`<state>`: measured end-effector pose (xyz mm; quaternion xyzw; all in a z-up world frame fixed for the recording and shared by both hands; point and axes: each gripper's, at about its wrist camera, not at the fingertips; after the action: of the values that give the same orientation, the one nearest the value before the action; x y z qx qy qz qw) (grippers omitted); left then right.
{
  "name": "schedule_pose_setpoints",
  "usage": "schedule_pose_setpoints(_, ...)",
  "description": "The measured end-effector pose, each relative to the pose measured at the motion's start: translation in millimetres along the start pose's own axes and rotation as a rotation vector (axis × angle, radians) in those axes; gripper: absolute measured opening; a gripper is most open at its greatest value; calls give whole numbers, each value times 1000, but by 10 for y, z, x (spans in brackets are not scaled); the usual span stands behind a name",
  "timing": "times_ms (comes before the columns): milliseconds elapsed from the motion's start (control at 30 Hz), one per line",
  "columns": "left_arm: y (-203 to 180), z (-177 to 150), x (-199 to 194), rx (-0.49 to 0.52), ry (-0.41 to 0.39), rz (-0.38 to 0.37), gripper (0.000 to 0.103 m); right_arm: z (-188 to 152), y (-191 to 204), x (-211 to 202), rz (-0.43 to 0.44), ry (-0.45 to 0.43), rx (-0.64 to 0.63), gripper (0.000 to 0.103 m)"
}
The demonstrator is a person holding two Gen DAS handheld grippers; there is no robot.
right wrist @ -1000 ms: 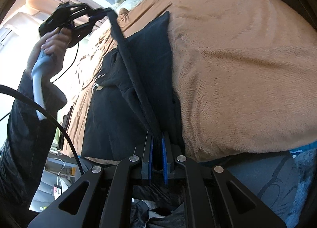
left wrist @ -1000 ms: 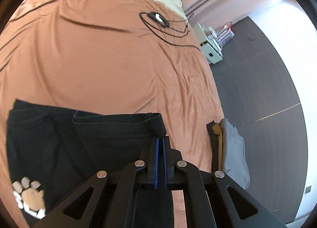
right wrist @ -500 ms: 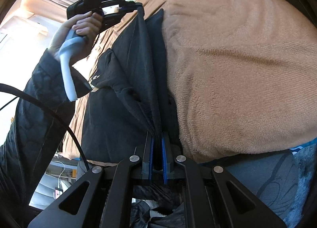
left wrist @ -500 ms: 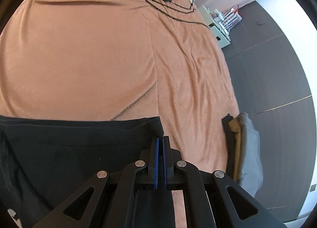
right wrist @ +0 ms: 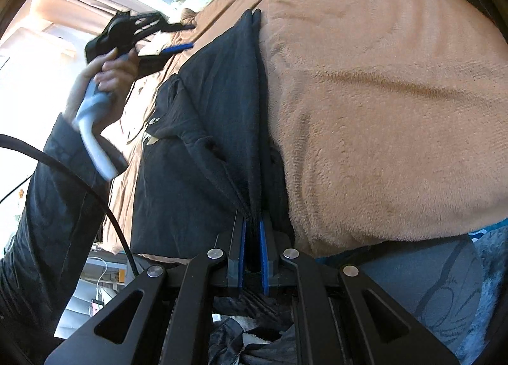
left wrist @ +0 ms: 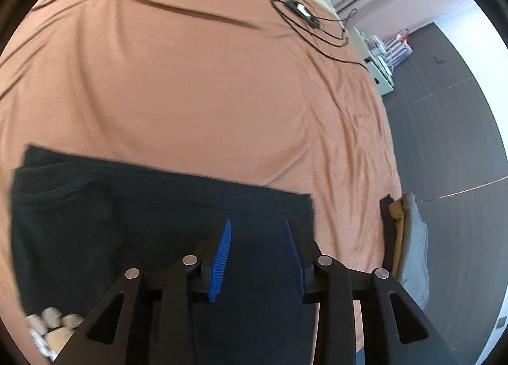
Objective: Fold small clothes
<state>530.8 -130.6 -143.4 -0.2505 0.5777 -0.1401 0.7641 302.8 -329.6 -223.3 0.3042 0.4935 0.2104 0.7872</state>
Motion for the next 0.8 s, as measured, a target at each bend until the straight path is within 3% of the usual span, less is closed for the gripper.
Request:
schedule_pose_setpoints(400,549,-382,-601,-25,-22,73,45,-59,121,43,-48,-29,-18,5)
schedule_pose_setpoints(567,691,-606,-660,-28,-6,90,52,-90,161,35,-64,-37,-11,5)
schedule_pose_setpoints(800,884,-843,-613,-81,42,52,53,-126,273,37,-101,-40,-9,5)
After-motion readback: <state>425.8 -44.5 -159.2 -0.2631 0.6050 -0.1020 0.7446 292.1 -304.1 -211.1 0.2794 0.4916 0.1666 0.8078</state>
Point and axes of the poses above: each gripper's, at about its wrist camera, not at the fingertips, and x roughly the way its jaws point, y to its left, z to its top, and after that the axes turned 3 degrees about y, right-handed
